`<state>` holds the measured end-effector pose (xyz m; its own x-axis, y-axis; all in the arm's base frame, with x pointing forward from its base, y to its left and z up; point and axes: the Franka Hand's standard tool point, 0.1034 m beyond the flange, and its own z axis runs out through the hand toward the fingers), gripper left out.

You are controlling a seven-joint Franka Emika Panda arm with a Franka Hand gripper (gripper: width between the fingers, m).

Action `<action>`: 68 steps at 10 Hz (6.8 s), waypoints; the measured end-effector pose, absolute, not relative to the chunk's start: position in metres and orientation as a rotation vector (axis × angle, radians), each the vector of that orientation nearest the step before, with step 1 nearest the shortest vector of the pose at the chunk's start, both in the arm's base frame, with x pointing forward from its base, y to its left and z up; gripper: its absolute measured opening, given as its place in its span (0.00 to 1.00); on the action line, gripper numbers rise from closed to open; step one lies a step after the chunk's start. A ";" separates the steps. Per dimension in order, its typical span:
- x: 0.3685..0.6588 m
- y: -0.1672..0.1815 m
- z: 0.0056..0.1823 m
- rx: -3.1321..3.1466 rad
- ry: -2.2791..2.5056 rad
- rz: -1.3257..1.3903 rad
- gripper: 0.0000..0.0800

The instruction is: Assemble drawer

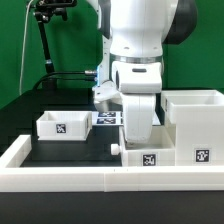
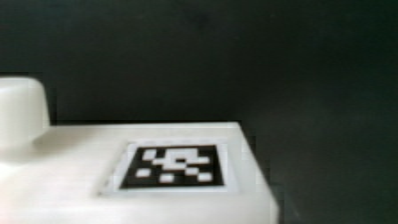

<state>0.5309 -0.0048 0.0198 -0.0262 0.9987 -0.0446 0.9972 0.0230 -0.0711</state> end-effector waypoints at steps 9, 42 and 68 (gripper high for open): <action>0.531 -0.005 0.013 -2.199 -2.221 0.117 0.06; 0.548 0.002 0.058 -2.293 -2.223 0.035 0.80; 0.573 -0.014 0.017 -2.063 -2.188 -0.031 0.81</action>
Offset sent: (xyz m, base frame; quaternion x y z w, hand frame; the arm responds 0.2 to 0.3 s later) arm 0.0000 0.0000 0.0000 0.0000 0.0000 0.0000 1.0000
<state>0.5728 -0.0136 0.0173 -0.0541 0.9923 0.1111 0.9951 0.0628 -0.0765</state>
